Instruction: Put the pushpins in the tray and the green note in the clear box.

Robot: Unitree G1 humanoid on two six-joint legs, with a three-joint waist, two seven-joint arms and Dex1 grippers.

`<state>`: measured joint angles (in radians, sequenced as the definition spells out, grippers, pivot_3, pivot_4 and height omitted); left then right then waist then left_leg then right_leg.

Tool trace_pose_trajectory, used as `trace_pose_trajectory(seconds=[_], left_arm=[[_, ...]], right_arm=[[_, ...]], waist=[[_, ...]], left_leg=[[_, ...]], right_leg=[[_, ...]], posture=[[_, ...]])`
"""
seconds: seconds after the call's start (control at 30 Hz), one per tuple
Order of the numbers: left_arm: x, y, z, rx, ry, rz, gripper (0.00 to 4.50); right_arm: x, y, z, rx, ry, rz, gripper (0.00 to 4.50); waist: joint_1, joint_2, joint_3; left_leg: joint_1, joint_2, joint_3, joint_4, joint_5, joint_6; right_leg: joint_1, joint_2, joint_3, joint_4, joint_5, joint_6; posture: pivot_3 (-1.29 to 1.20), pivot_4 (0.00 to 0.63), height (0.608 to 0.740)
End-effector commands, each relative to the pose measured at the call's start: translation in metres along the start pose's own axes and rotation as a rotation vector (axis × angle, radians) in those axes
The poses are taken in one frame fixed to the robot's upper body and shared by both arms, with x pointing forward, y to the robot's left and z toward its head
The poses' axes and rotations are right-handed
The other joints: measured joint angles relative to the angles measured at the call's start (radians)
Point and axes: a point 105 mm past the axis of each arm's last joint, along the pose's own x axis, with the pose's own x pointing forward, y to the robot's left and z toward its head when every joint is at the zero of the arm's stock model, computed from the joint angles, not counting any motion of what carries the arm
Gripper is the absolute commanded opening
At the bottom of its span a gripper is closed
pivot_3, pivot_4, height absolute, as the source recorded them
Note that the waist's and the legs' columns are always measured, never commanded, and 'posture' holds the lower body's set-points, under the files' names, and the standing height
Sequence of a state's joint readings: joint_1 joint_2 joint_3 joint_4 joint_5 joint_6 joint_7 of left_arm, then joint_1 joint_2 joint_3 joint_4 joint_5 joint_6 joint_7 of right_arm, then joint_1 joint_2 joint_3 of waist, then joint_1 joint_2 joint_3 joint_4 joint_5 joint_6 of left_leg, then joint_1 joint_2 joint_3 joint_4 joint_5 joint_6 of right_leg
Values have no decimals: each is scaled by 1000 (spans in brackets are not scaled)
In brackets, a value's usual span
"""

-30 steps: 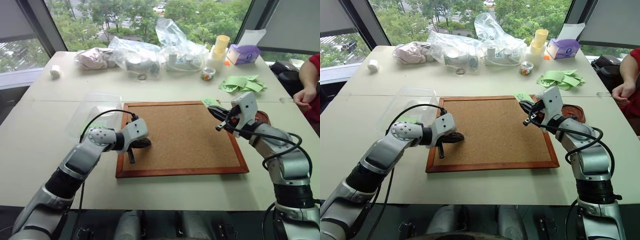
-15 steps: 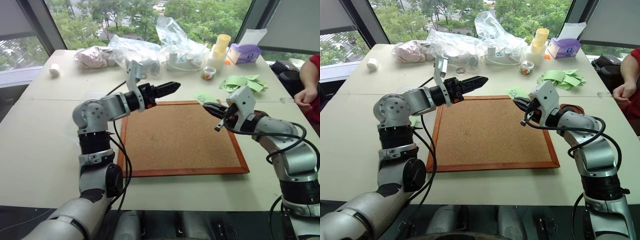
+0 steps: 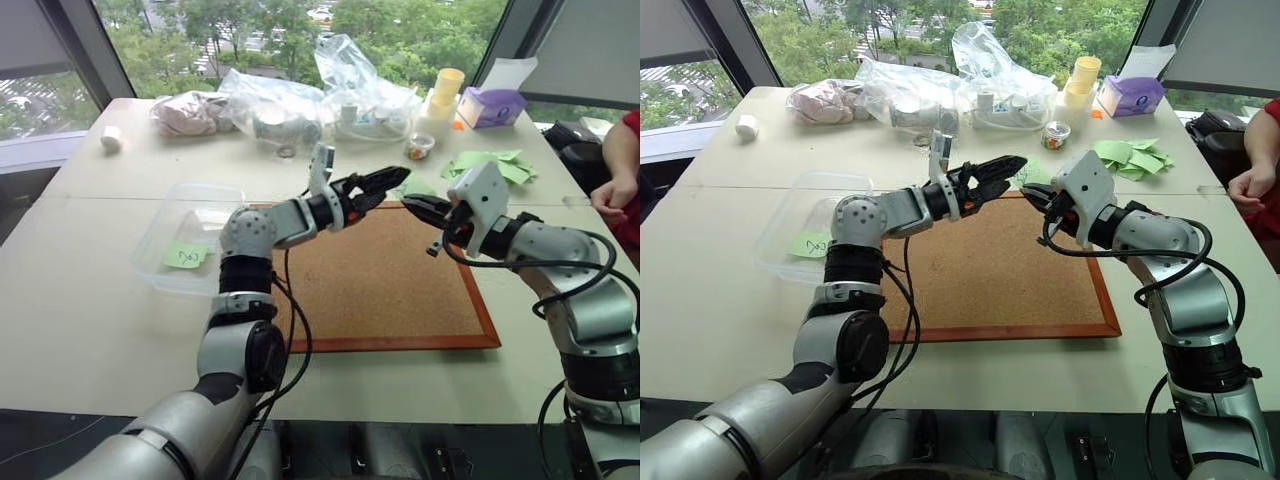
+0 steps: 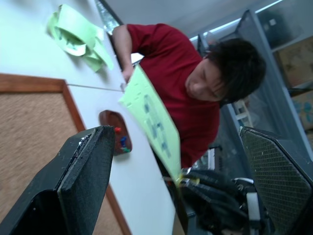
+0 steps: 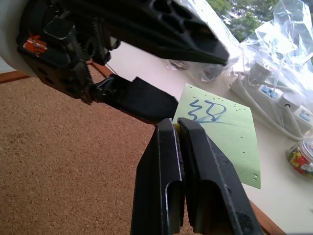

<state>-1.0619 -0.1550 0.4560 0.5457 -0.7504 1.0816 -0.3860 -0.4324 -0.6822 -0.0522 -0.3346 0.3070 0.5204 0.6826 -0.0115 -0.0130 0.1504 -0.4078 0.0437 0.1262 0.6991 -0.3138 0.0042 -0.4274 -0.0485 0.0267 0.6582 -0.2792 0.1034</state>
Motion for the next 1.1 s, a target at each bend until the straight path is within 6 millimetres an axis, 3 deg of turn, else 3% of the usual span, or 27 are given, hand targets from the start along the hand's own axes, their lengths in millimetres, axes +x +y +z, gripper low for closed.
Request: trace_pose_trajectory(seconds=[0.03, 0.13, 0.23, 0.47, 0.67, 0.93, 1.0, 1.1], left_arm=[[7, -5, 5, -10, -30, -33, 4447], [12, -3, 1, -24, -30, -34, 4447], [17, 0, -2, -47, -36, -41, 3636], [23, -3, -9, -54, -25, -75, 66], [19, 21, -23, 97, 36, 41, 66], [12, 41, -16, 32, 0, 145, 66], [10, 41, -14, 114, 6, 158, 66], [9, 32, -12, 355, 45, 142, 66]], right_arm=[[-2, 2, 16, -38, -45, -9, 0], [-2, 4, 18, -39, -49, -8, 0], [-2, 5, 19, -39, -50, -8, 0], [-2, 10, 20, -34, -54, -5, 0], [-2, 8, 19, -3, -68, -34, 0], [-3, 7, 17, 93, -105, -85, 0], [-6, 1, 14, 144, -116, -135, 0], [-16, -23, 12, 269, -156, -288, 0]], waist=[[0, 0, 0], [-1, 0, 0], [-1, 0, 0], [0, 0, 0], [0, 0, 0], [0, 0, 0], [0, 0, 0], [0, 0, 0]], left_leg=[[0, 0, 0, 0, 0, 0], [0, 0, 0, 0, 0, 0], [0, 0, 0, 0, 0, 0], [0, 0, 0, 0, 0, 0], [0, 0, 0, 0, 0, 0], [0, 0, 0, 0, 0, 0], [0, 0, 0, 0, 0, 0], [0, 0, 0, 0, 0, 0]], right_leg=[[0, 0, 0, 0, 0, 0], [0, 0, 0, 0, 0, 0], [0, 0, 0, 0, 0, 0], [0, 0, 0, -1, 0, 0], [0, 0, 0, -1, 0, 0], [0, 0, 0, -1, 0, 0], [0, 0, 0, -1, 0, 0], [0, 0, 0, -1, 0, 0]], posture=[[0, 150, 735], [0, 150, 735], [0, 150, 735], [0, 150, 735], [0, 150, 735], [0, 150, 735], [0, 150, 735], [0, 150, 735]])
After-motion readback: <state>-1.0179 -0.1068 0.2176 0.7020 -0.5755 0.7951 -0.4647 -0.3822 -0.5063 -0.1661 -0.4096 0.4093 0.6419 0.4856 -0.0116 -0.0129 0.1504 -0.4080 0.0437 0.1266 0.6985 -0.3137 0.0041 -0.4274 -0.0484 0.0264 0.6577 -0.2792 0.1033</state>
